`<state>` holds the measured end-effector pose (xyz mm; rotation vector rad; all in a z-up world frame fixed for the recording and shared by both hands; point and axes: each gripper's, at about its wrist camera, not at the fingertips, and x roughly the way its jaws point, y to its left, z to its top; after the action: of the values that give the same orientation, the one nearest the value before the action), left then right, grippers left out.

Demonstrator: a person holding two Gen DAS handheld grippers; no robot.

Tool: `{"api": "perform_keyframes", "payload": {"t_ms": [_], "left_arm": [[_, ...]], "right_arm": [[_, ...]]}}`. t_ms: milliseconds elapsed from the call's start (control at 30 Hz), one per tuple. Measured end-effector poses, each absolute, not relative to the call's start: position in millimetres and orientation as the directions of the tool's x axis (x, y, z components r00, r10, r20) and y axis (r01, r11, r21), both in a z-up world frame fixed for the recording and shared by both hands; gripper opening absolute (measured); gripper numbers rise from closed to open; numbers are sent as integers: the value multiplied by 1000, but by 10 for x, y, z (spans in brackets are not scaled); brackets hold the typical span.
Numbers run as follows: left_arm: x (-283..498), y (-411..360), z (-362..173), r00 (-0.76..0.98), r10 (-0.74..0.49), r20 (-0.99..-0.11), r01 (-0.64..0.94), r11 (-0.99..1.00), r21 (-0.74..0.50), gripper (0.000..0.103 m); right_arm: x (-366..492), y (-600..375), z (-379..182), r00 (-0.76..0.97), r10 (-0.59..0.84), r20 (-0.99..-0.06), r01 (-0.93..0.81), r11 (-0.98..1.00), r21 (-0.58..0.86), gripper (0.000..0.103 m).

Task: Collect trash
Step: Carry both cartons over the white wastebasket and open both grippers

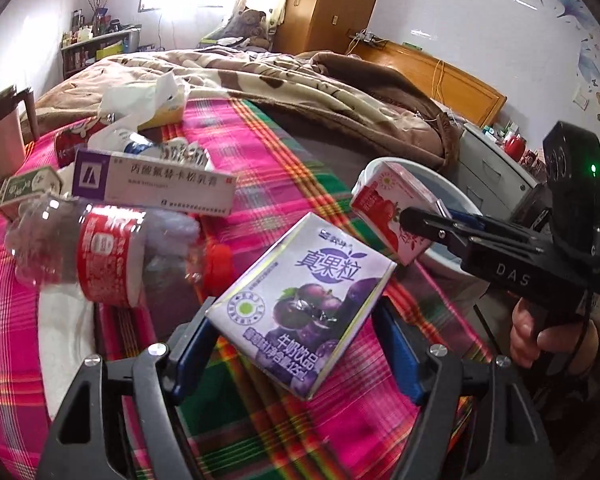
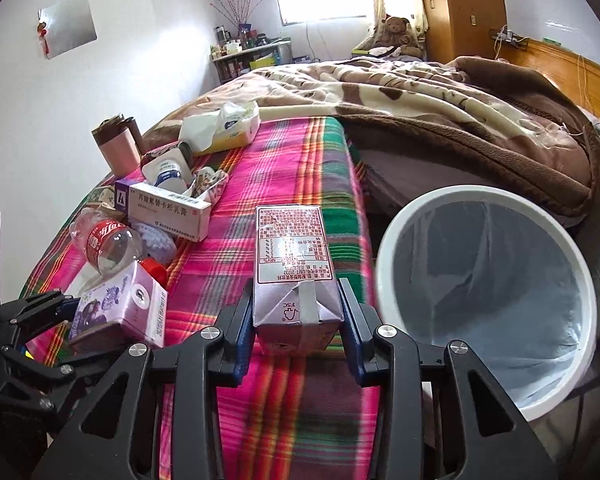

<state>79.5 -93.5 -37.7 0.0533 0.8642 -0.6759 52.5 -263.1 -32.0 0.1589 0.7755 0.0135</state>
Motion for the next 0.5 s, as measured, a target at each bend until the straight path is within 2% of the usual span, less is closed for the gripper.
{"api": "perform_keyframes", "payload": {"t_ms": [233, 500], "left_arm": [[935, -1454, -192, 472, -553, -686, 585, 779, -226, 78], [1043, -2167, -175, 440, -572, -692, 631, 745, -216, 78]], "right_arm": [[380, -3113, -167, 743, -57, -667, 172, 979, 108, 39], [367, -3589, -258, 700, -166, -694, 300, 951, 75, 39]]}}
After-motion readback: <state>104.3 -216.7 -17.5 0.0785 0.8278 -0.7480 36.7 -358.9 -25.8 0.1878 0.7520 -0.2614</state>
